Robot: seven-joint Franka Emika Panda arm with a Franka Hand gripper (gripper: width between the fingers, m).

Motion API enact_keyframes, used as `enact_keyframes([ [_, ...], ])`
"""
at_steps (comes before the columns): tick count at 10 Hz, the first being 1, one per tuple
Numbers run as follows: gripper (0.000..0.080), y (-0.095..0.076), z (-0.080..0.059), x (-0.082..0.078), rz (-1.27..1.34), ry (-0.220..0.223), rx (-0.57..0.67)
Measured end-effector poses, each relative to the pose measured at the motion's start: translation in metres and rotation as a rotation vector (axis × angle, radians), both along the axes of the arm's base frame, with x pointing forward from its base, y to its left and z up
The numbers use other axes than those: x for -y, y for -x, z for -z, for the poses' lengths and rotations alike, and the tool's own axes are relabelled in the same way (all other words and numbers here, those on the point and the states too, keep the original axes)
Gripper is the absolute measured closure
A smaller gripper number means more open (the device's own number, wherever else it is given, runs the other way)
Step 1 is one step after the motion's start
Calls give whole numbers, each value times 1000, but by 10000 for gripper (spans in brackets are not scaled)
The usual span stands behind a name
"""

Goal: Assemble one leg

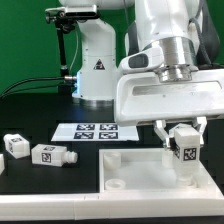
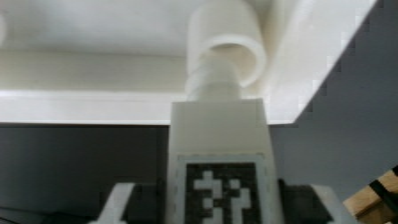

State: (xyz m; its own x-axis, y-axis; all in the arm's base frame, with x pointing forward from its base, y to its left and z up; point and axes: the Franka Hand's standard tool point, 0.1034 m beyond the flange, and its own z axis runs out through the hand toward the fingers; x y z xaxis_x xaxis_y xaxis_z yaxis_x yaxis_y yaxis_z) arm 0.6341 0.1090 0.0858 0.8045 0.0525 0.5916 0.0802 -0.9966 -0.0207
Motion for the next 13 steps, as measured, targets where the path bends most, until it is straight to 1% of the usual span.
enact_keyframes([
  [3,515,1,0,-7,-8,-5,5],
  [7,515,8,1,-3,-13,3,-7],
  [9,515,10,7,1,-14,10,-16],
  [11,515,13,18,0,-17,12,-31],
  [13,515,12,19,-1,-17,13,-26],
])
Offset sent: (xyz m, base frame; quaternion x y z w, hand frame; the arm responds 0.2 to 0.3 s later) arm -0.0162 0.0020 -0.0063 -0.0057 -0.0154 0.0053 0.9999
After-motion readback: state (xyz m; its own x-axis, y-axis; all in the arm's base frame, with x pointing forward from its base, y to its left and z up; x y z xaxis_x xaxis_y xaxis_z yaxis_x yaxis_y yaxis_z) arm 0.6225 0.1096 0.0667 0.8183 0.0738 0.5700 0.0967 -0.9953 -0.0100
